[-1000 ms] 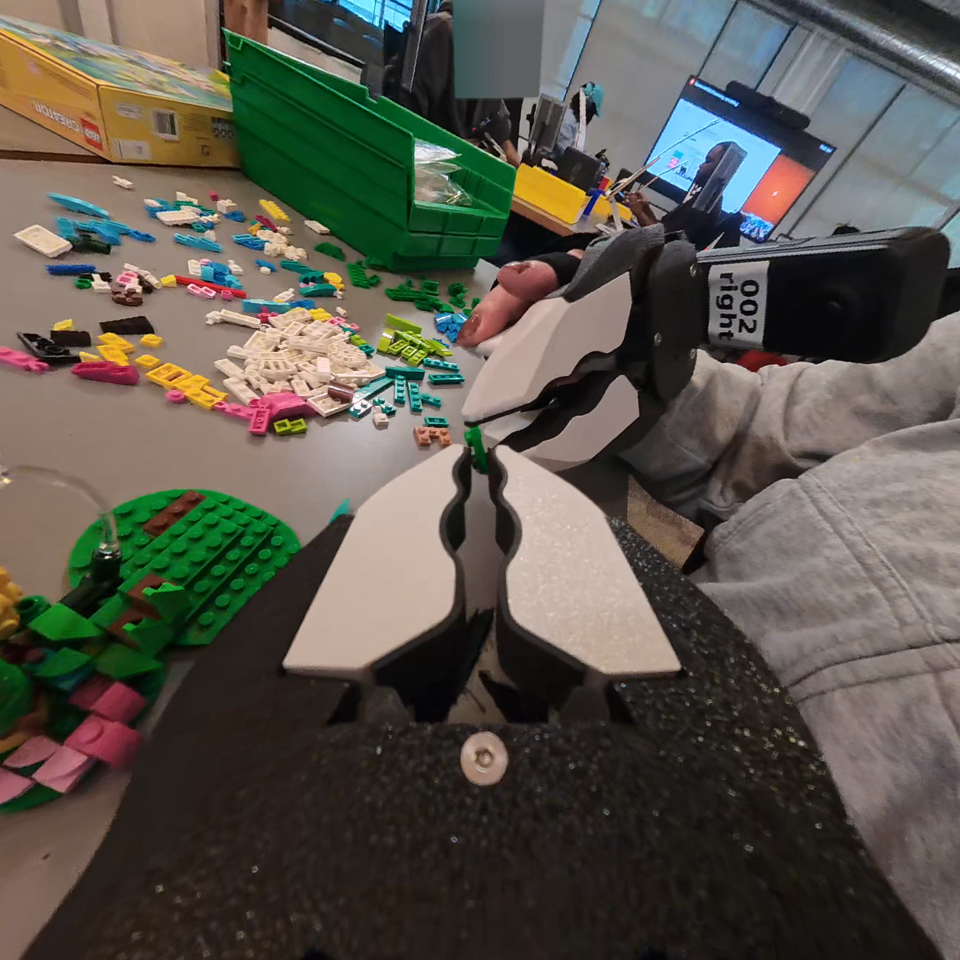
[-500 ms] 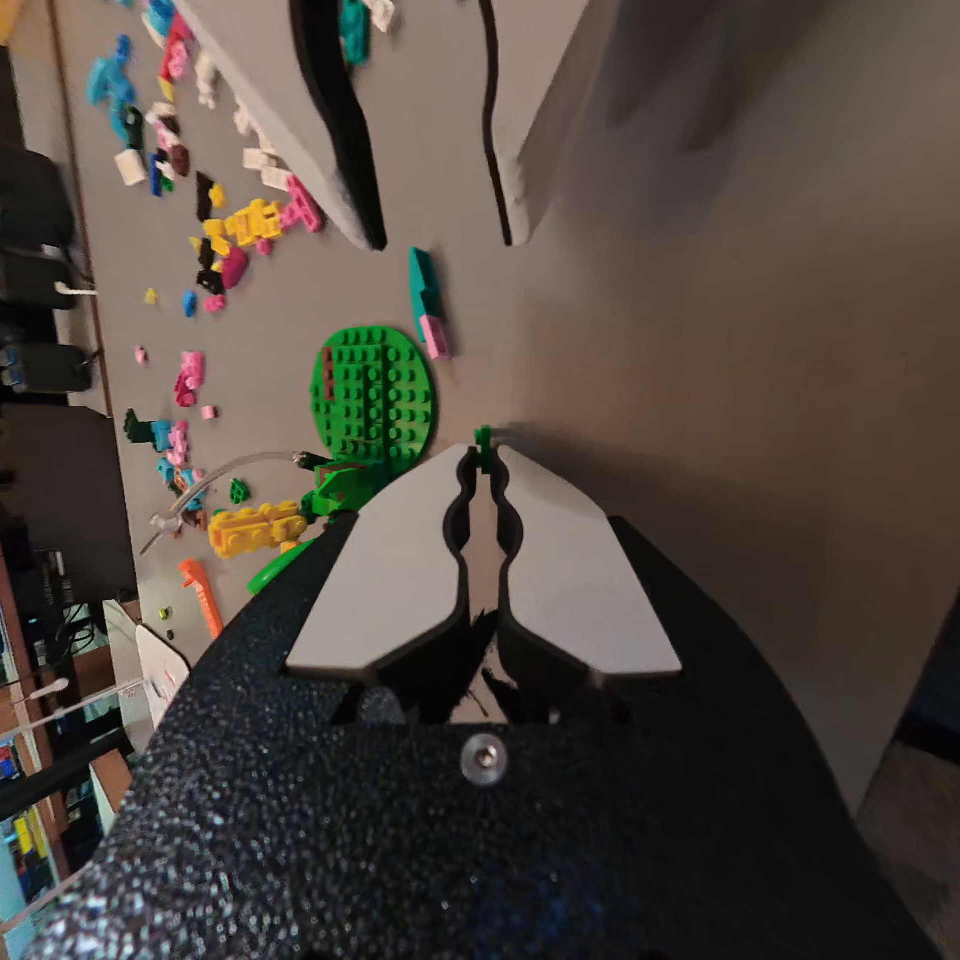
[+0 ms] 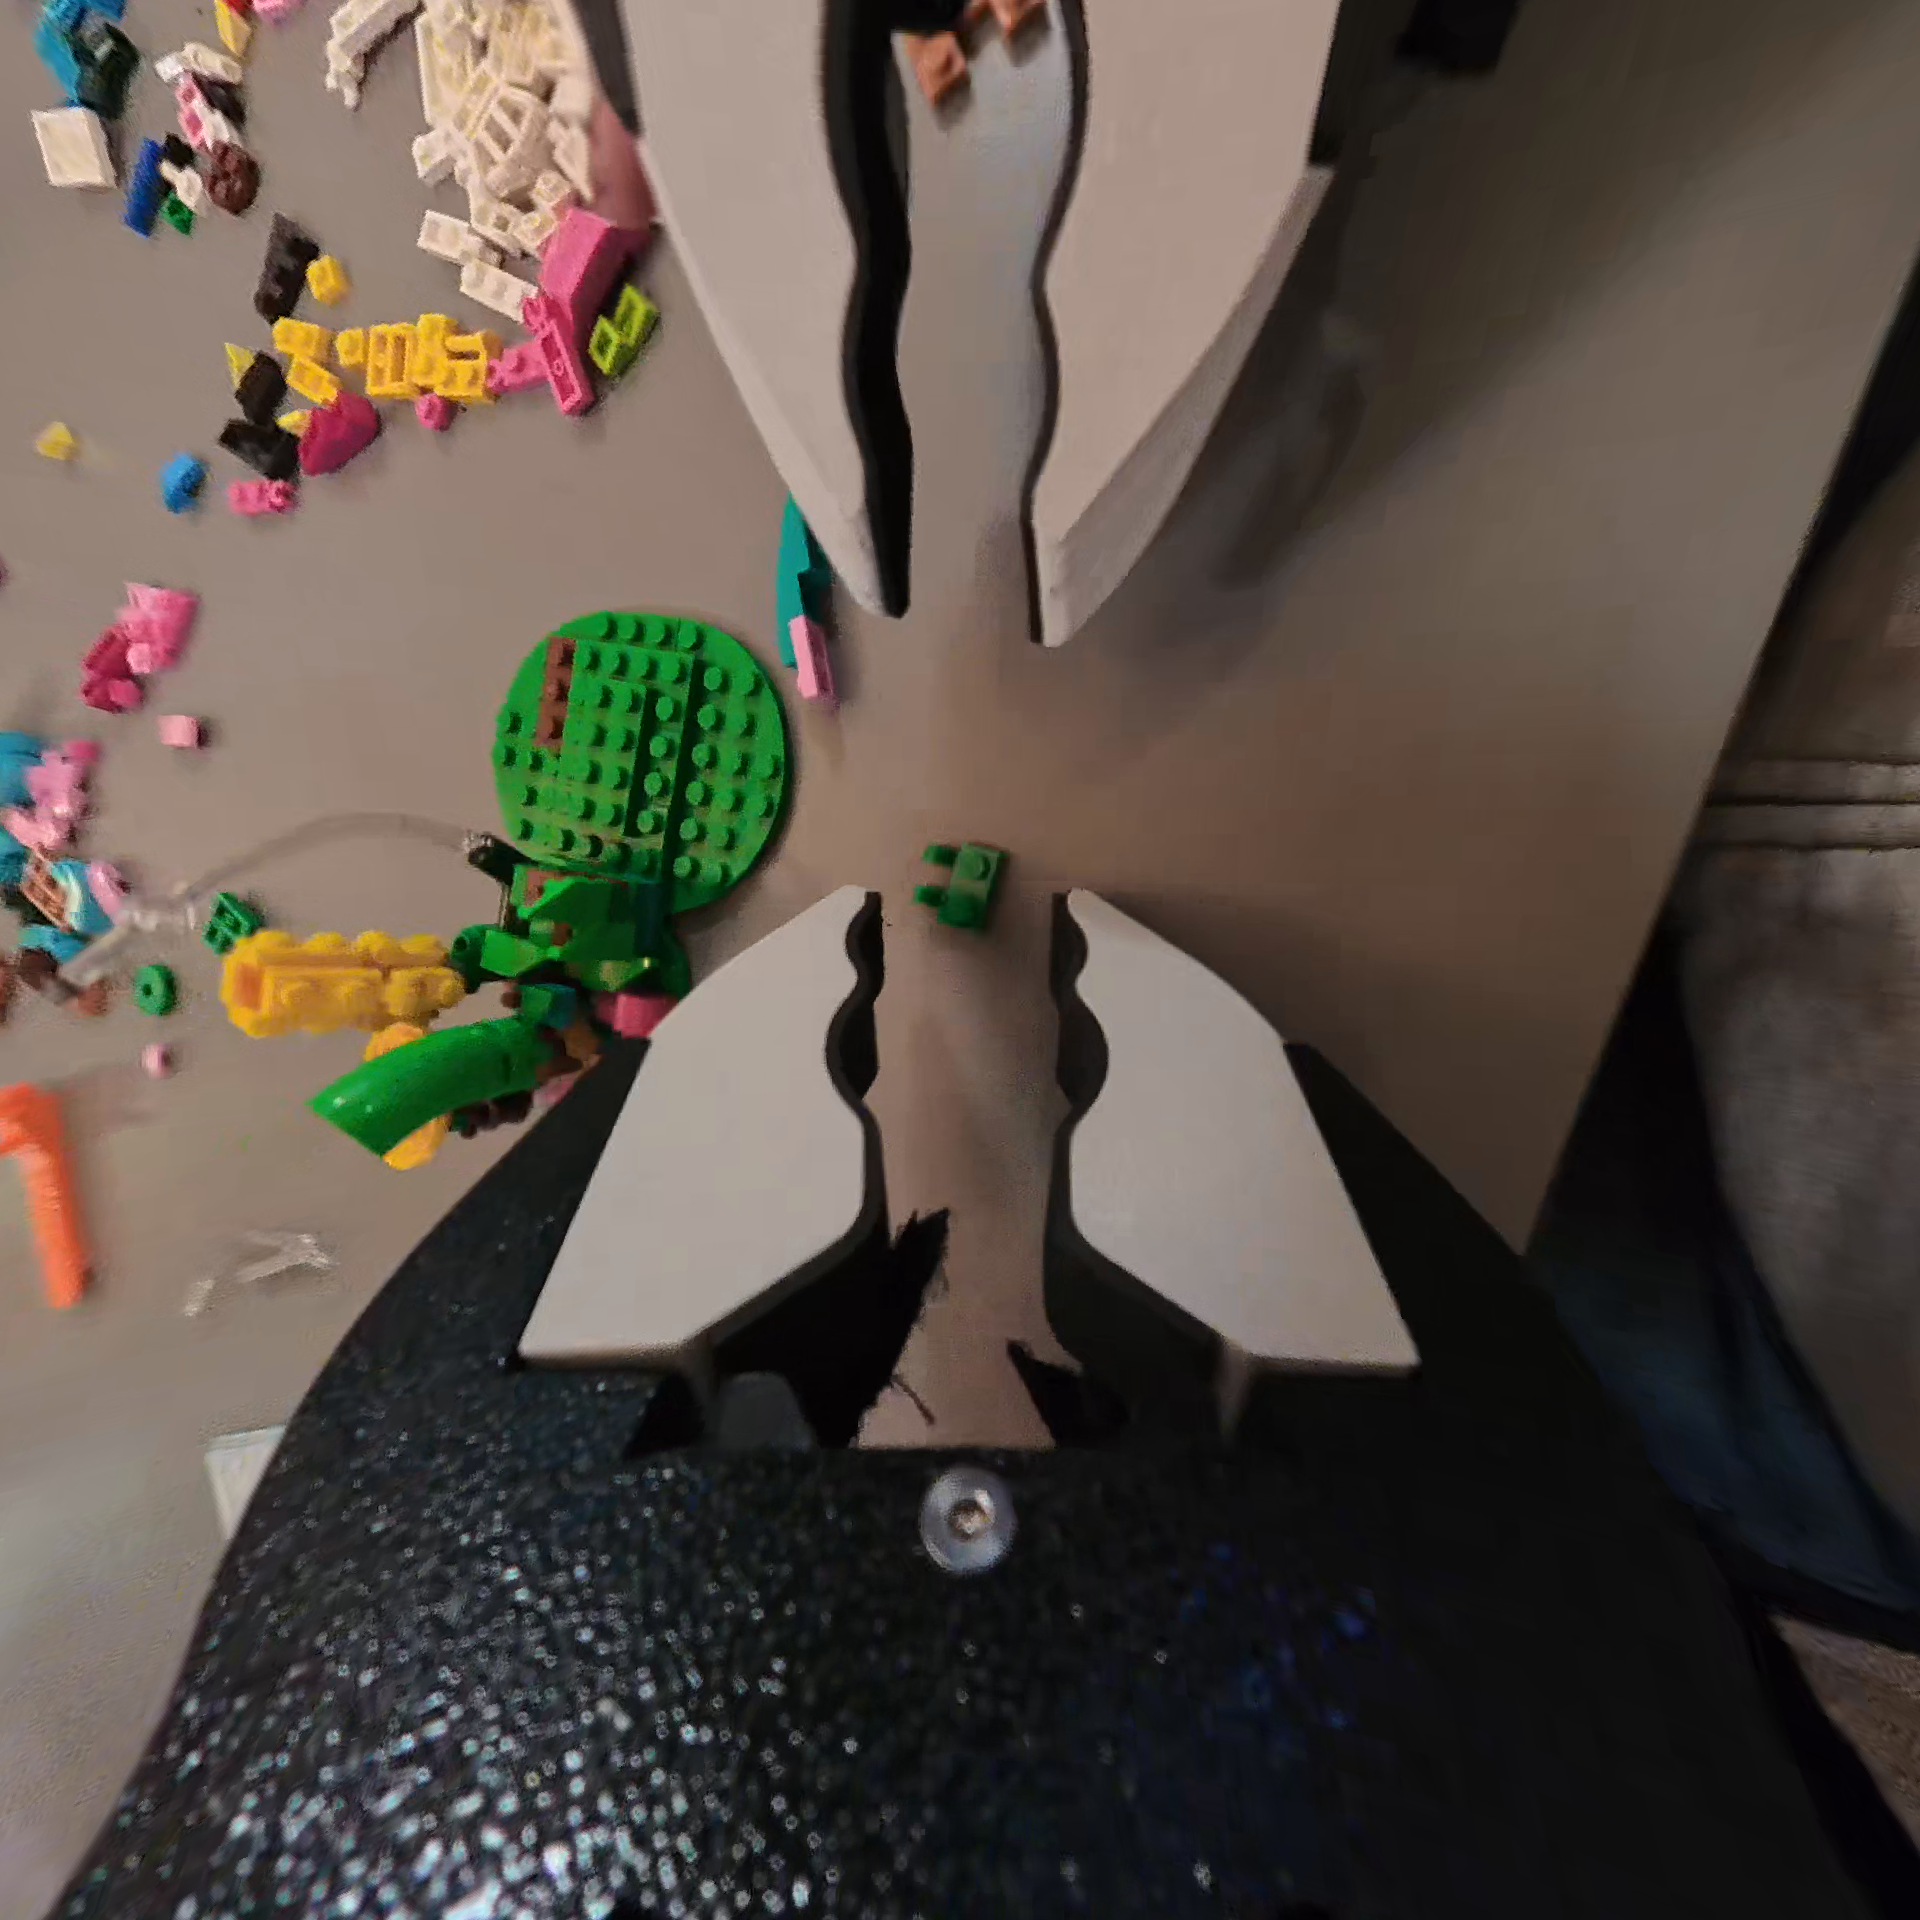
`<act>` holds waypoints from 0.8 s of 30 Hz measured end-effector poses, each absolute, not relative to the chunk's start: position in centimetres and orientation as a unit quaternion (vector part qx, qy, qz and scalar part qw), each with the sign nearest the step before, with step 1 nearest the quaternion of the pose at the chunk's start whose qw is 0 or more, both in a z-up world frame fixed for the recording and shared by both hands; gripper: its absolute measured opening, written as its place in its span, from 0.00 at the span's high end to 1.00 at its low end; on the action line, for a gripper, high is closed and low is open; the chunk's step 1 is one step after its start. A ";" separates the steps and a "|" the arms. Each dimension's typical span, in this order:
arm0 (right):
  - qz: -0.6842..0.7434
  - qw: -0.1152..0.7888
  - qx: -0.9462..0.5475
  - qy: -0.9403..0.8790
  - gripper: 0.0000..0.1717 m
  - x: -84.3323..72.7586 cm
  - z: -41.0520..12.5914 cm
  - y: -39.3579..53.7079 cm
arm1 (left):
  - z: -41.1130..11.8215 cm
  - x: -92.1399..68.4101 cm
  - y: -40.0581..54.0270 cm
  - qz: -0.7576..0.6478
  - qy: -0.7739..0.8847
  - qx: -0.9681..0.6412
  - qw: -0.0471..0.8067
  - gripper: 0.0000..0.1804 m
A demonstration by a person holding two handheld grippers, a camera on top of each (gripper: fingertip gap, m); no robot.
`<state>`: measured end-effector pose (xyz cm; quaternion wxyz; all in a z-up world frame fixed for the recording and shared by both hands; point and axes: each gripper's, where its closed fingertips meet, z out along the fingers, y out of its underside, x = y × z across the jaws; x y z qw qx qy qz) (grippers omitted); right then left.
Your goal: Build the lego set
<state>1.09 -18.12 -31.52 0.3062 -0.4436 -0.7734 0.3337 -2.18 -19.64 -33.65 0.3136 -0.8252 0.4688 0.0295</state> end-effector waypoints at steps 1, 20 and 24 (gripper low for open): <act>0.335 0.301 -0.450 -0.771 0.89 0.9 -31.6 -18.2 | -33.5 -2.4 -19.7 0.019 0.459 -0.829 0.319 0.82; 0.291 0.260 -0.609 -0.690 0.90 -2.1 -34.1 -18.9 | -31.6 -5.5 -21.8 -0.059 0.341 -0.855 0.387 0.79; 0.286 0.267 -0.618 -0.682 0.91 -2.3 -34.0 -18.2 | -31.2 -5.2 -21.8 -0.071 0.316 -0.850 0.415 0.79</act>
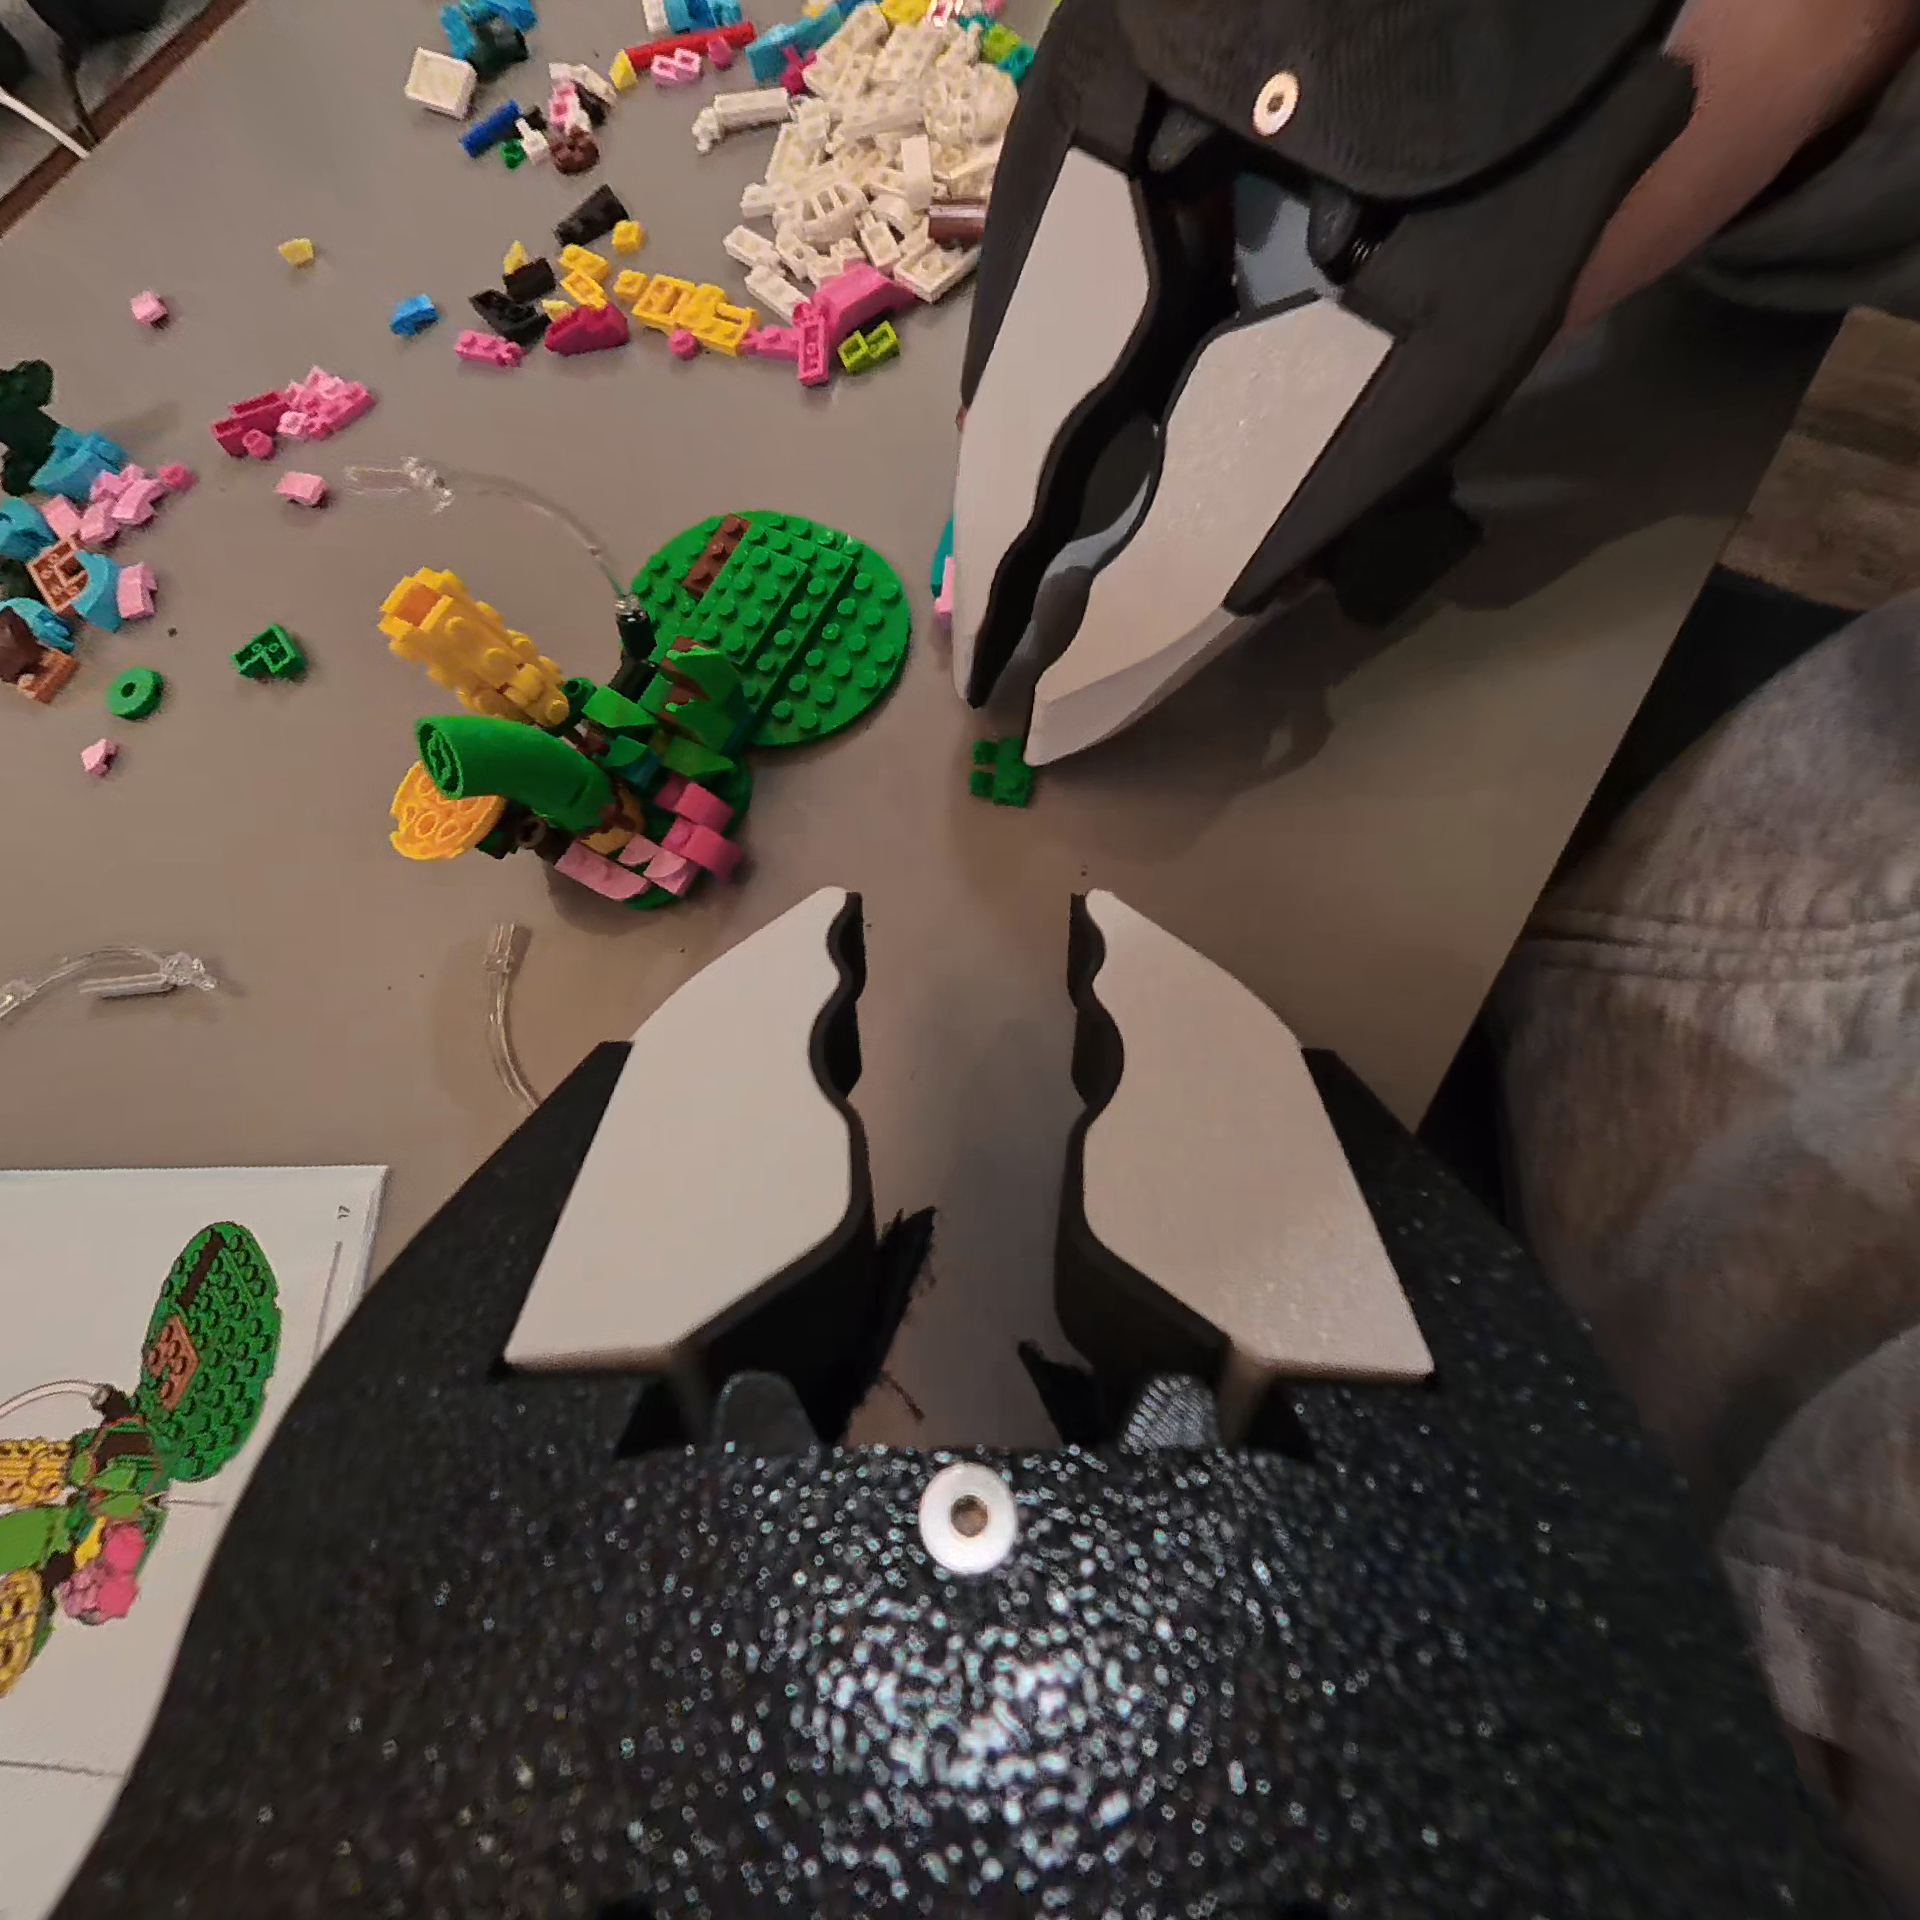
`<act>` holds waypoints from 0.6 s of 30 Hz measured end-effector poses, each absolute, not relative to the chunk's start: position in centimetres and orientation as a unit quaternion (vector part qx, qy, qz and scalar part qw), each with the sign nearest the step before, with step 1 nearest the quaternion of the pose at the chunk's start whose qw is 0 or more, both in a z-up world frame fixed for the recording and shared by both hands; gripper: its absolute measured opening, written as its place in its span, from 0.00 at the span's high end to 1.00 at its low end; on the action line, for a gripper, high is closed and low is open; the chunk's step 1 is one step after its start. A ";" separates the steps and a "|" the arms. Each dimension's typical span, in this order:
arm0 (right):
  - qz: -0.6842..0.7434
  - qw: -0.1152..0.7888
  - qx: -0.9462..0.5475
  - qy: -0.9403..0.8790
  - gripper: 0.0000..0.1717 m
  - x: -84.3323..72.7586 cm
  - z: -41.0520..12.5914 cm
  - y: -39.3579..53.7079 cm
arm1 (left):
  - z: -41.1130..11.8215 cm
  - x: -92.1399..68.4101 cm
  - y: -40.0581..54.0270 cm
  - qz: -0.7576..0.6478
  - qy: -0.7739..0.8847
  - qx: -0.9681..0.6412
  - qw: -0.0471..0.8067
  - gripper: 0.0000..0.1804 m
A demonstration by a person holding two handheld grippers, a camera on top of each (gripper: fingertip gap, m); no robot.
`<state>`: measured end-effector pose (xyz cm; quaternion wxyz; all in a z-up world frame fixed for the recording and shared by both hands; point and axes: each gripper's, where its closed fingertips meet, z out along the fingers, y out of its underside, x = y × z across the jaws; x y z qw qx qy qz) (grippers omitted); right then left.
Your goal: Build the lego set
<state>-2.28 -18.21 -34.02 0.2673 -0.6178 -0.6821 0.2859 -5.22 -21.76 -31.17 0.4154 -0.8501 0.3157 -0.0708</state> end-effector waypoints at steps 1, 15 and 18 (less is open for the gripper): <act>0.277 0.273 -0.621 -0.681 0.91 -2.3 -34.1 -17.8 | -31.1 -5.1 -21.7 -0.077 0.309 -0.849 0.422 0.79; 0.275 0.252 -0.663 -0.649 0.88 -1.8 -34.2 -17.9 | -31.7 -4.9 -21.6 -0.089 0.300 -0.846 0.432 0.80; 0.283 0.250 -0.662 -0.647 0.87 -2.3 -34.1 -17.9 | -31.7 -4.9 -21.6 -0.089 0.300 -0.846 0.432 0.80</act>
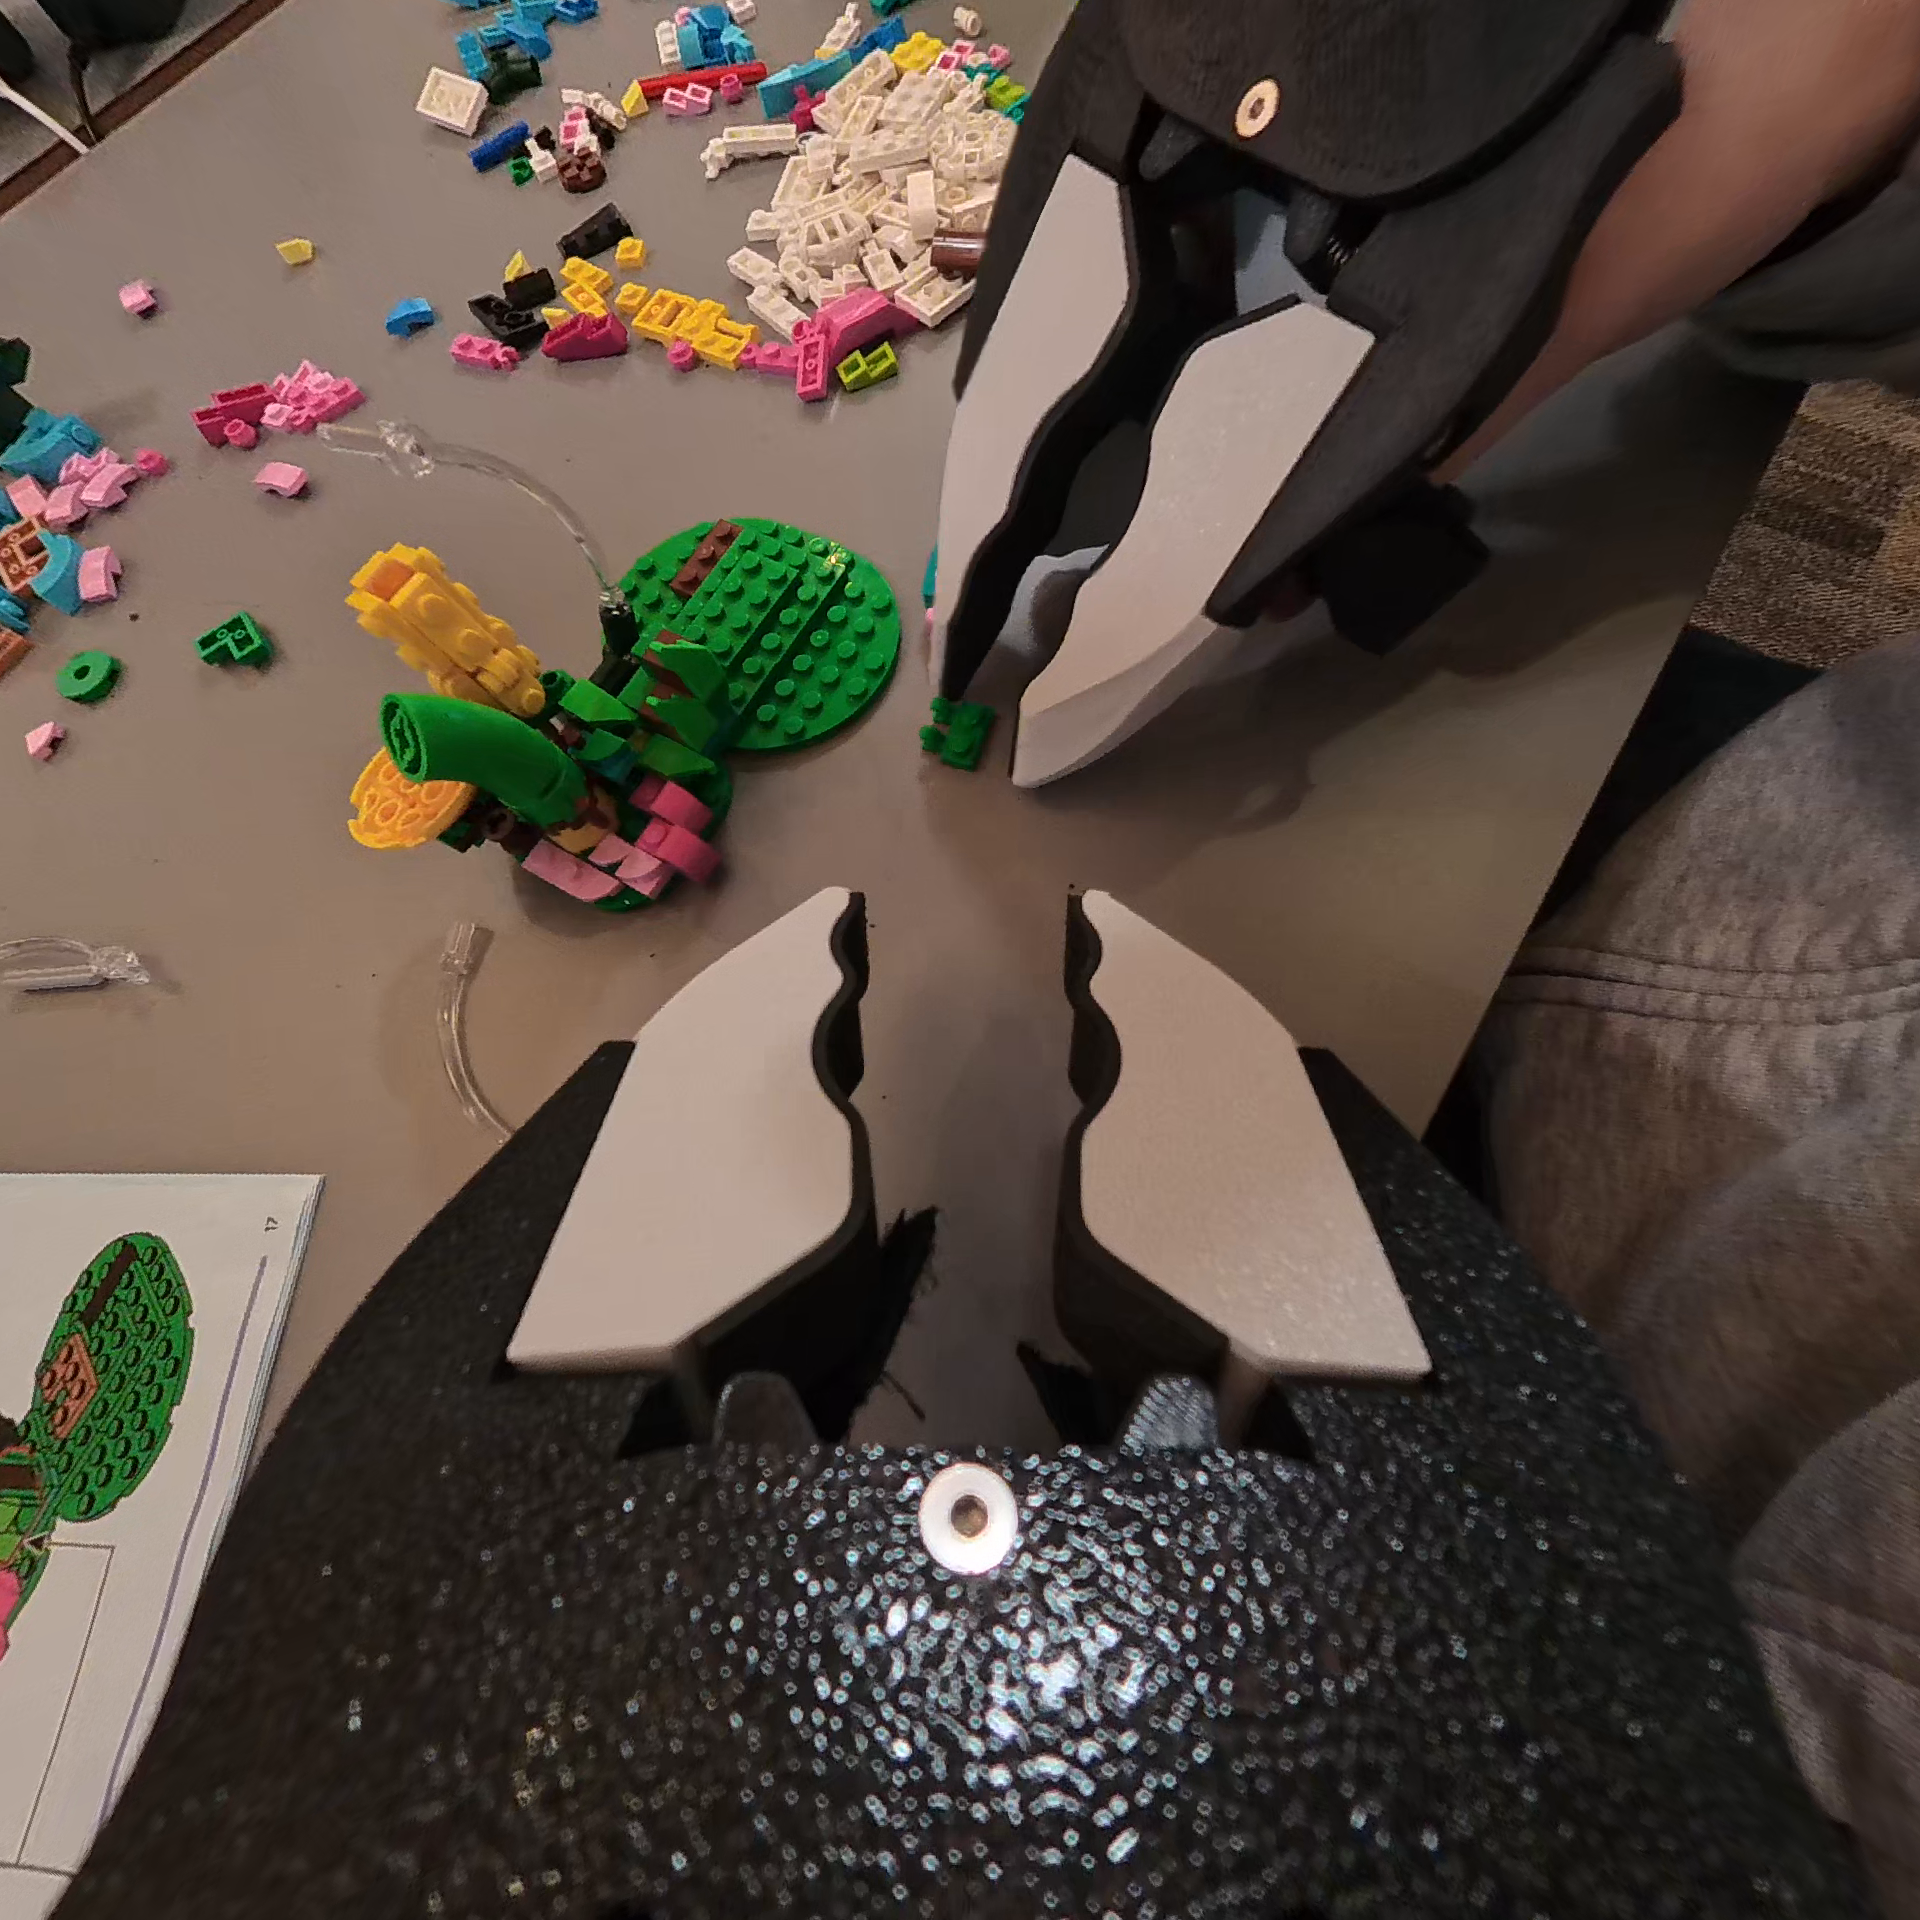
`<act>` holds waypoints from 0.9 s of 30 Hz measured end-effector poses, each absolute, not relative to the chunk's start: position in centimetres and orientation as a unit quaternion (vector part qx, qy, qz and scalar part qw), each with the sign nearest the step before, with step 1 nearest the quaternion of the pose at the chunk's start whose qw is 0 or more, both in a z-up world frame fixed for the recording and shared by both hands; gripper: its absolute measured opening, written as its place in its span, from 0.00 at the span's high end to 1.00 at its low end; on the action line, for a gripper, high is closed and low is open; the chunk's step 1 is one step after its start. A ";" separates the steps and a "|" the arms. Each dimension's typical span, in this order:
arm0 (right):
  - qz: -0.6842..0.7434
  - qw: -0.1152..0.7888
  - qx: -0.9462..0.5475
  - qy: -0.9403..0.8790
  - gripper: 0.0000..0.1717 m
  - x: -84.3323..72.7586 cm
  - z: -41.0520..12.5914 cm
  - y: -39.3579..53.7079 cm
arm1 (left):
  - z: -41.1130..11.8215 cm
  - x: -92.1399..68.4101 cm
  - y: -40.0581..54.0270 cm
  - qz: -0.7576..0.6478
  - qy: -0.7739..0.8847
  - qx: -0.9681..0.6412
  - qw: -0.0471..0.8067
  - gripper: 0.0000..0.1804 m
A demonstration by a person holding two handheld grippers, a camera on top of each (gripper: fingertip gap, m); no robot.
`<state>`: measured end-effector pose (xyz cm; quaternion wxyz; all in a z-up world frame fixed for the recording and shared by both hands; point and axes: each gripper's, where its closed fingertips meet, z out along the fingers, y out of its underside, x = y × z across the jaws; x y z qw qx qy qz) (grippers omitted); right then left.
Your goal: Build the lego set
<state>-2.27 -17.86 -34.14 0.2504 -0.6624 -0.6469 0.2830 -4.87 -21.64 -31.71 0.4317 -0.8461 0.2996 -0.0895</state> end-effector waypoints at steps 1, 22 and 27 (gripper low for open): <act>0.285 0.247 -0.663 -0.647 0.86 -2.4 -34.2 -17.9 | -31.7 -4.9 -21.7 -0.089 0.300 -0.846 0.433 0.80; 0.280 0.241 -0.639 -0.675 0.92 -3.6 -34.4 -19.2 | -31.4 -4.9 -21.5 -0.080 0.311 -0.830 0.455 0.80; 0.316 0.216 -0.625 -0.680 0.92 -3.4 -33.6 -19.3 | -30.8 -4.8 -20.3 -0.014 0.341 -0.792 0.505 0.79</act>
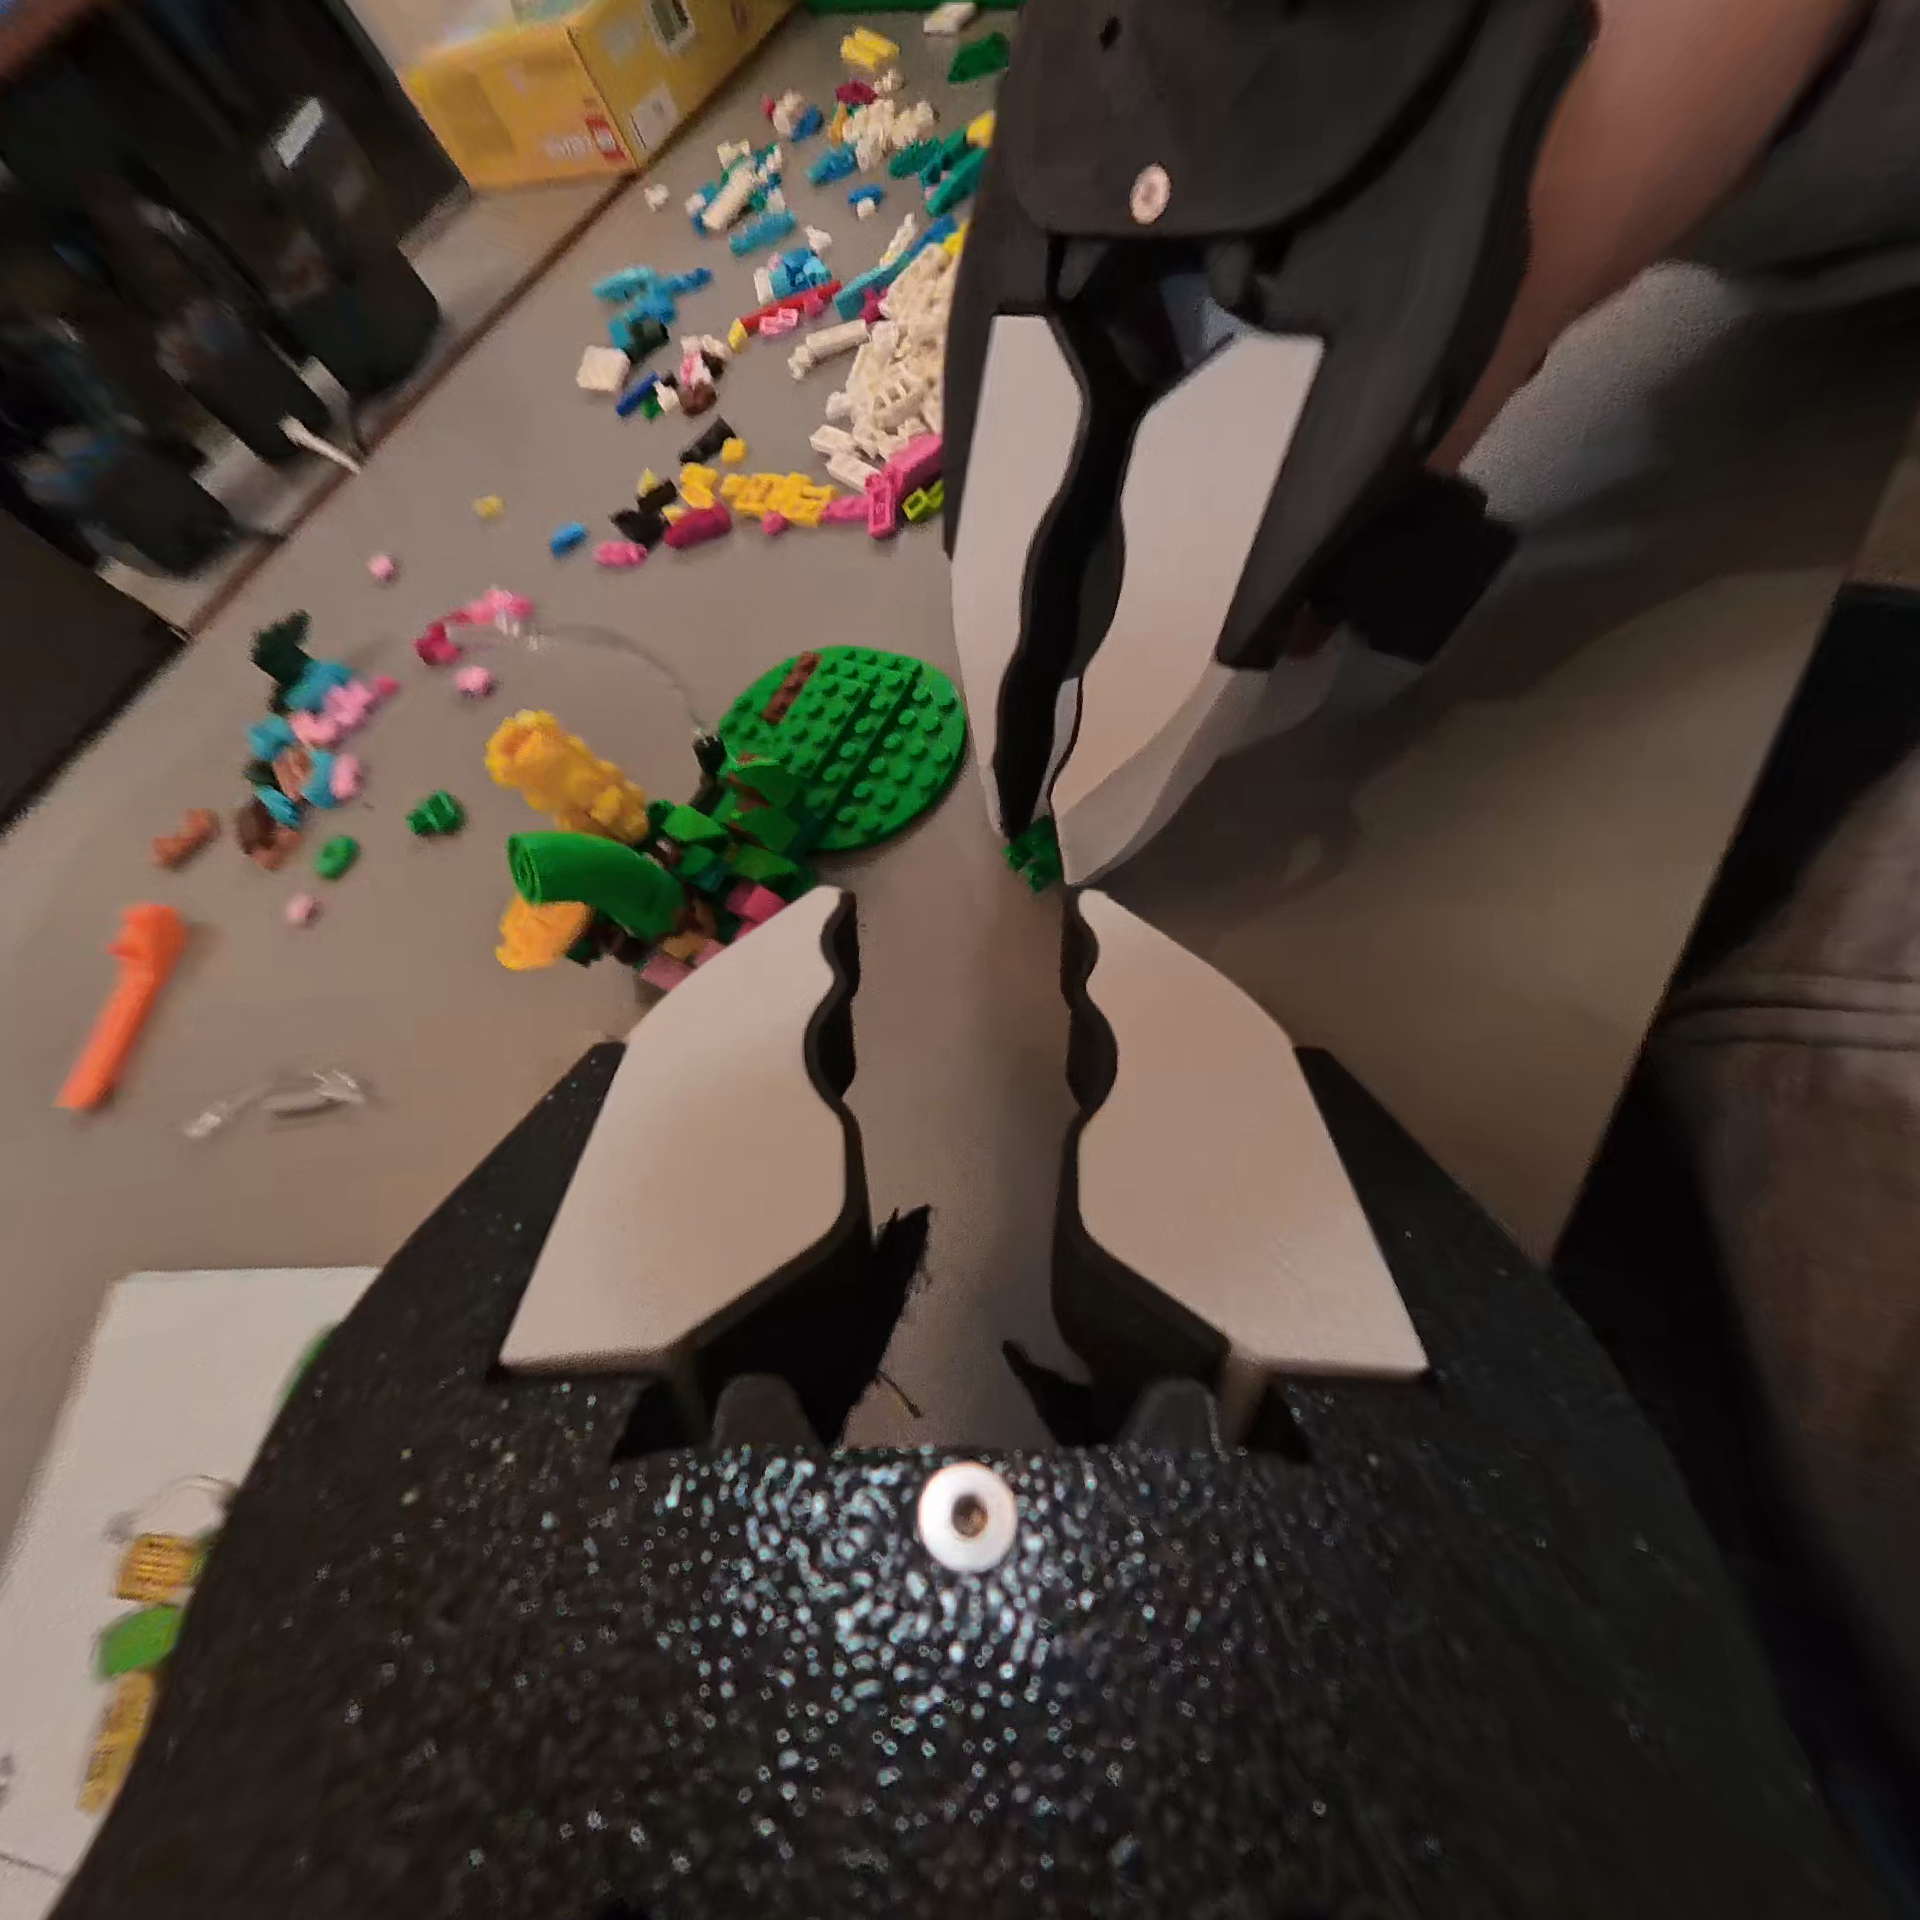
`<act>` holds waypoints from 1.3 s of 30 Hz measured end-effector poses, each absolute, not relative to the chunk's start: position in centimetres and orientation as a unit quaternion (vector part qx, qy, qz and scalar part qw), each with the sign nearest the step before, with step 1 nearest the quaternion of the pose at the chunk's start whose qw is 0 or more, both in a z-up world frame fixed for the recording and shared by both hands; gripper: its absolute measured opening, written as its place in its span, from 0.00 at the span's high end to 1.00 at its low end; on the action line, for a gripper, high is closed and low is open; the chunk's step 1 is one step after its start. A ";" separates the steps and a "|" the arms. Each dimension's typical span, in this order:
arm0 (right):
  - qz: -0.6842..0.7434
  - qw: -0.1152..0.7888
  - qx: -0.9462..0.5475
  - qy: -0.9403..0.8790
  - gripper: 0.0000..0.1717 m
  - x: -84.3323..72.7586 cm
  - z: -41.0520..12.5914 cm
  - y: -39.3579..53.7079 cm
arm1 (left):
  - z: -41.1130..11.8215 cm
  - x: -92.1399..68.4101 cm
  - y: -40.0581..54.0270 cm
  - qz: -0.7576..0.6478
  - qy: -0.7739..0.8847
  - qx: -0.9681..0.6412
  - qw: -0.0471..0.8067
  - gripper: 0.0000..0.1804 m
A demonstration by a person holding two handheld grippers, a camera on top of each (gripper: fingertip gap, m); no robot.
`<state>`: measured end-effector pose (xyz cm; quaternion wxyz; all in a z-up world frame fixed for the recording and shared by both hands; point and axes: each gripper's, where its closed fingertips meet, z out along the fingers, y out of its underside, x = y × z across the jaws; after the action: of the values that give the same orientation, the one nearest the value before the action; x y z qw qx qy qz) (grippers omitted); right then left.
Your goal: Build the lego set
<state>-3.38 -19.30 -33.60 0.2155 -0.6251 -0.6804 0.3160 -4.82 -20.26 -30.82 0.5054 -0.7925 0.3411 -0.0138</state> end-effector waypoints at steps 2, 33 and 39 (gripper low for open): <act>0.330 0.215 -0.612 -0.686 0.92 -3.3 -32.8 -19.5 | -30.8 -4.4 -20.0 0.040 0.386 -0.765 0.515 0.81; 0.399 0.171 -0.573 -0.695 0.92 -2.0 -30.6 -20.9 | -30.5 -2.3 -19.3 0.248 0.532 -0.606 0.537 0.97; 0.441 0.209 -0.572 -0.660 0.90 -2.7 -29.5 -20.6 | -29.4 -3.3 -18.9 0.237 0.474 -0.629 0.568 0.97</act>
<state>-2.66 -20.65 -29.45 0.2086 -0.5719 -0.6597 0.4407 -3.28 -18.91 -29.40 0.5683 -0.6292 0.4744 0.2369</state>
